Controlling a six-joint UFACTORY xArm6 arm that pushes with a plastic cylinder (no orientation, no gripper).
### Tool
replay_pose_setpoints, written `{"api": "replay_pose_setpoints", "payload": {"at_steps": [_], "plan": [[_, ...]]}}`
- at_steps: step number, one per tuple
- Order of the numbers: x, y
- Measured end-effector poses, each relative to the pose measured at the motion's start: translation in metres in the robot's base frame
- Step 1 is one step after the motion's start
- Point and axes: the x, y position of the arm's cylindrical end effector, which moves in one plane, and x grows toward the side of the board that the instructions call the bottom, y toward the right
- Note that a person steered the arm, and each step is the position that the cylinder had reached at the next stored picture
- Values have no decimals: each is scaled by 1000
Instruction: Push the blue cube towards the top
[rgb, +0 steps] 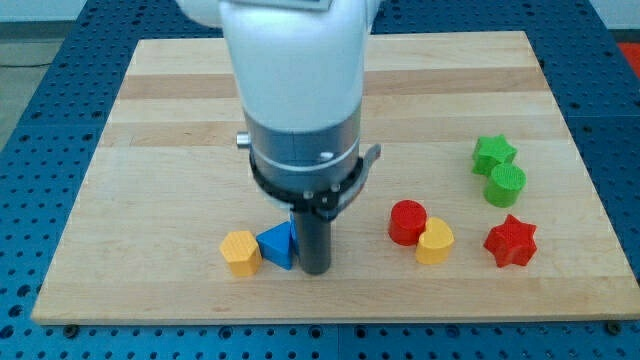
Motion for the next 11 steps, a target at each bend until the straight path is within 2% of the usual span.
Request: {"api": "replay_pose_setpoints", "payload": {"at_steps": [2, 5, 9, 11], "plan": [[-49, 5], [-59, -40], [-190, -91], [-198, -59]]}}
